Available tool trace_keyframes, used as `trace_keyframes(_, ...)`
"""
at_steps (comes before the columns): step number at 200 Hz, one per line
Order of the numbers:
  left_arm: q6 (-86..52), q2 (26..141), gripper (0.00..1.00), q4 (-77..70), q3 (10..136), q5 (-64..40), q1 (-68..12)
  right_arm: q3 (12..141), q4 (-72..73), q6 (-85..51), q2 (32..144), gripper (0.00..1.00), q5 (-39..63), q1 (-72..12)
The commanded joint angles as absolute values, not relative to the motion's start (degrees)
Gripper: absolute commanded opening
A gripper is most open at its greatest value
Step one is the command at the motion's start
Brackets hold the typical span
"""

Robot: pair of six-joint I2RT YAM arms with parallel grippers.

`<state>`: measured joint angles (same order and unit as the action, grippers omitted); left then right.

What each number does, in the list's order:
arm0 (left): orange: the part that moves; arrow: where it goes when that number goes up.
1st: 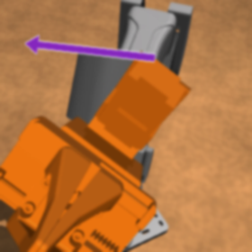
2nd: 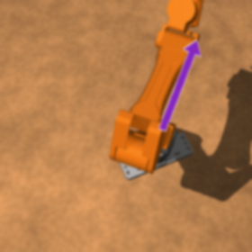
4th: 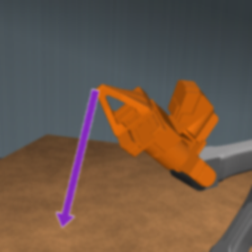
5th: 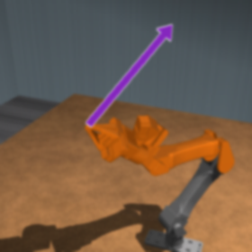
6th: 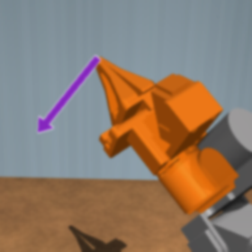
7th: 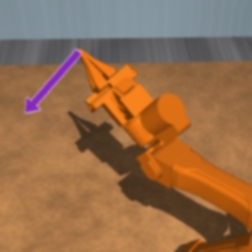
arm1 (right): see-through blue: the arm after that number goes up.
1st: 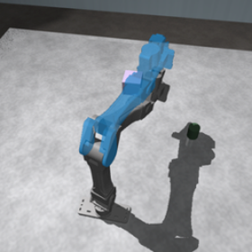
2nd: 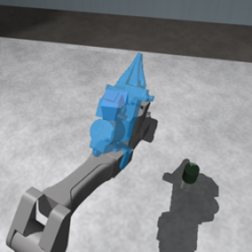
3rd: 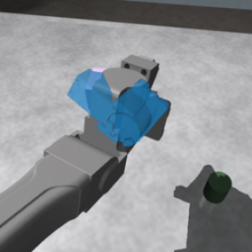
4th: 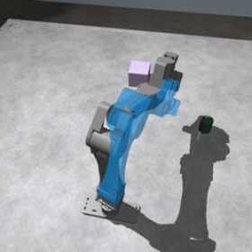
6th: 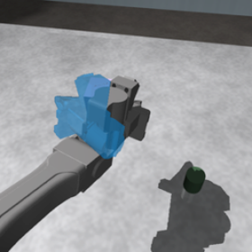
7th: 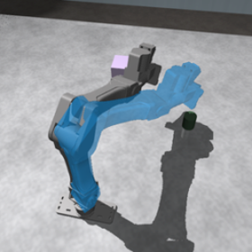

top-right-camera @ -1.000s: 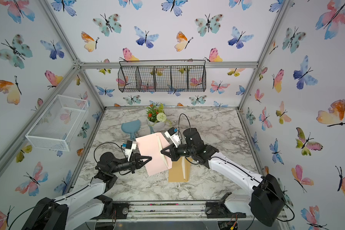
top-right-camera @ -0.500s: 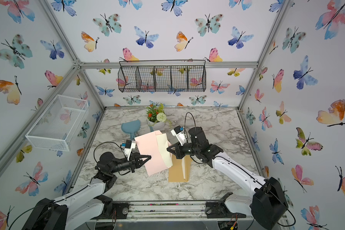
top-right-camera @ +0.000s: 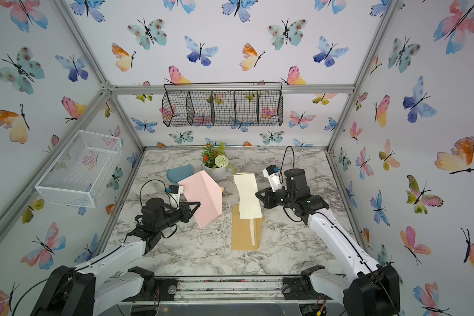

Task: Take the letter paper out of the envelope
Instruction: Place the envelope at the center of the board.

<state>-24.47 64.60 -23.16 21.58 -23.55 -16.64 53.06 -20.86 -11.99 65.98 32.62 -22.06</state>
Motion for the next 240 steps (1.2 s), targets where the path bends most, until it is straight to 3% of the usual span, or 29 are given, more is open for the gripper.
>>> trace_keyframes(1, -24.69, 69.58, 0.04, -11.79, 22.80, -15.01, -13.52, 51.24, -20.18, -13.34, 66.05, 0.02, 38.41, -21.98)
trace_keyframes(81, -30.42, 61.41, 0.02, 5.85, 23.36, -0.05, -6.98, 48.21, -14.89, -15.05, 69.50, 0.02, 46.94, -22.06)
trace_keyframes(116, -30.16, 58.87, 0.02, 5.42, 19.67, -9.24, 3.85, 47.97, -14.93, -14.42, 69.11, 0.02, 48.05, -22.06)
trace_keyframes(190, -31.77, 61.17, 0.10, 3.88, 18.13, -11.45, 8.43, 48.26, -15.21, -14.32, 67.45, 0.02, 49.57, -22.11)
trace_keyframes(214, -32.92, 59.78, 0.21, 3.71, 17.20, -12.02, 10.65, 47.95, -15.41, -14.66, 67.05, 0.02, 49.58, -22.14)
trace_keyframes(240, -34.99, 56.05, 0.56, 3.50, 15.56, -11.74, 11.60, 47.72, -15.05, -14.68, 68.51, 0.02, 49.95, -22.15)
